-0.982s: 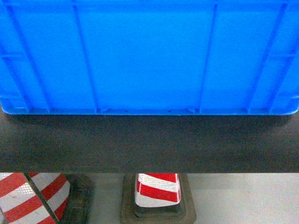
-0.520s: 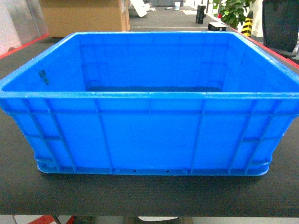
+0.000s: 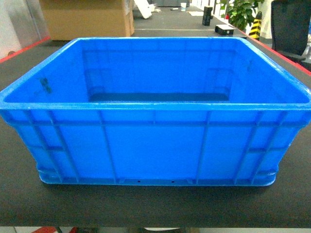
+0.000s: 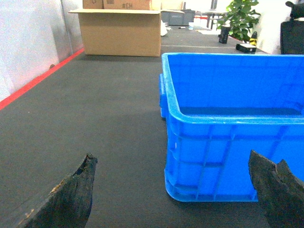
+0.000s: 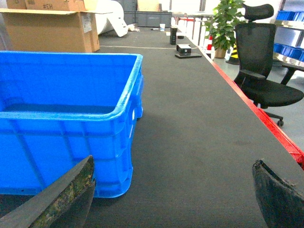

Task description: Place box next to blue box on left shelf

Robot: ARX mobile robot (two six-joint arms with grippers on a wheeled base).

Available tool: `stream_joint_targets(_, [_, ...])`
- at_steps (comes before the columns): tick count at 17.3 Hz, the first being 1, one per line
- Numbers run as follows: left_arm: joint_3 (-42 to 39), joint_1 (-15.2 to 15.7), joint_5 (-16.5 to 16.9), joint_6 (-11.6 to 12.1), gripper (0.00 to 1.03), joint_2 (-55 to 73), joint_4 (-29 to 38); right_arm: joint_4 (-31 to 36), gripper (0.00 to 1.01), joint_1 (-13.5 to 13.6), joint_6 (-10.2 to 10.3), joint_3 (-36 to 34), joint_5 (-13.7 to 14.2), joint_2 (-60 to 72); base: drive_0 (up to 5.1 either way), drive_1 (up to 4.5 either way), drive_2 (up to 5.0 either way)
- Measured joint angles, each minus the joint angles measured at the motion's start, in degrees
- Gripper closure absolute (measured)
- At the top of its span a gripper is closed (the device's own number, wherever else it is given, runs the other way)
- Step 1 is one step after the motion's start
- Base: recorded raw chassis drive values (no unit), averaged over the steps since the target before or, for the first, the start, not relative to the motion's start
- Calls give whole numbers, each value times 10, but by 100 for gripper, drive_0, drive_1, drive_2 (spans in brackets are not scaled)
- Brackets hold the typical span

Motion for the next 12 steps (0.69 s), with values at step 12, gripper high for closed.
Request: stream_joint_targets(12, [0,0,0,0,5,0,0,0,3,0,0,0,0,0,0,0,0])
